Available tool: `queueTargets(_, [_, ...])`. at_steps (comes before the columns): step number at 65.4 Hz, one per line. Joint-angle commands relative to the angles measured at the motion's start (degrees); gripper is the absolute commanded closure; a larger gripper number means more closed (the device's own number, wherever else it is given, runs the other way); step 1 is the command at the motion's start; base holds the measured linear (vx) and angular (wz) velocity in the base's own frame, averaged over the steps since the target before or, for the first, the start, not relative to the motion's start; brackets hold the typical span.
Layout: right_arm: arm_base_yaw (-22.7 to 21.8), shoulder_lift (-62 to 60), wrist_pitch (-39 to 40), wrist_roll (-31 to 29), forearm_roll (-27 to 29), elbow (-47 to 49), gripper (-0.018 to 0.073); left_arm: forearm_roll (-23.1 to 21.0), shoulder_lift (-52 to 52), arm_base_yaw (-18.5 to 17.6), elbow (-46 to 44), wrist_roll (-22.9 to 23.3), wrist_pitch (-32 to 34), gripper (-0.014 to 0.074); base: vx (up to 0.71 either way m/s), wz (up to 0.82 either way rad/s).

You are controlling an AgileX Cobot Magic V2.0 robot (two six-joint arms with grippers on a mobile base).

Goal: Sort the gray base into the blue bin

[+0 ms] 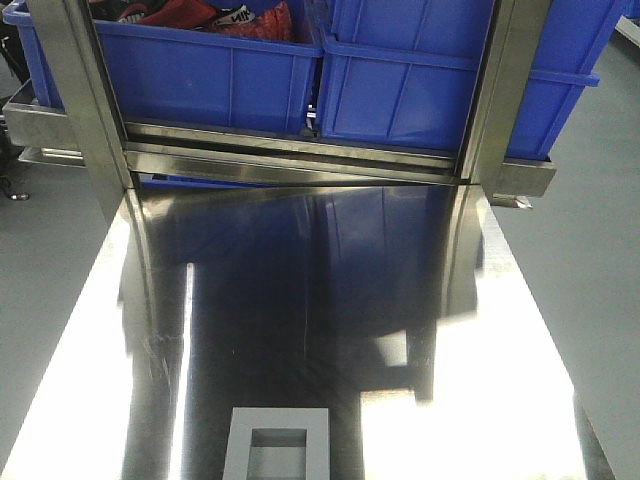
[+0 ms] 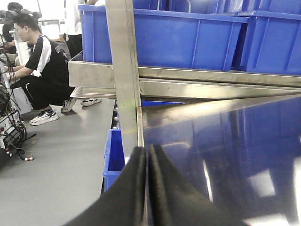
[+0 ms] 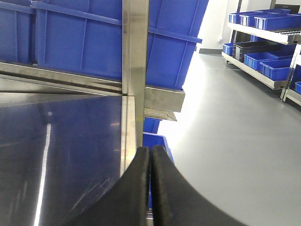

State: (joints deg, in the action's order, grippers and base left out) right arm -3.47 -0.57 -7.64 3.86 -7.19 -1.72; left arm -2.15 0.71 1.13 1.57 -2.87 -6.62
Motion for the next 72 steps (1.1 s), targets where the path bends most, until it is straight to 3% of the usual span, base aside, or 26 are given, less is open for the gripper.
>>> queueTargets(1, [-0.1,-0.9,4.4,-0.3,-0.5,-0.8,0.0568,-0.3,0.7,0.0,-0.3,0.0,4.1,0.0594,0.00,0.00])
queueTargets(45, [-0.1,-0.9,4.4,-0.3,-0.5,-0.8,0.0568,-0.3,0.7,0.0,-0.5,0.1,4.6,0.0594,0.00,0.00])
queueTargets(58, [-0.1,-0.9,4.4,-0.3,-0.5,-0.8,0.0568,-0.3,0.6,0.0,-4.1,1.7,12.3,0.0594,0.00,0.00])
queueTargets(64, [-0.1,-0.9,4.4,-0.3,-0.5,-0.8,0.0568,-0.3,-1.1,0.0,-9.5,2.3,10.0,0.0594,0.00,0.00])
queueTargets(72, [-0.1,-0.9,4.4,-0.3,-0.5,-0.8,0.0568,-0.1,-9.0,0.0,-19.2,-0.5,0.9,0.0594,0.00,0.00])
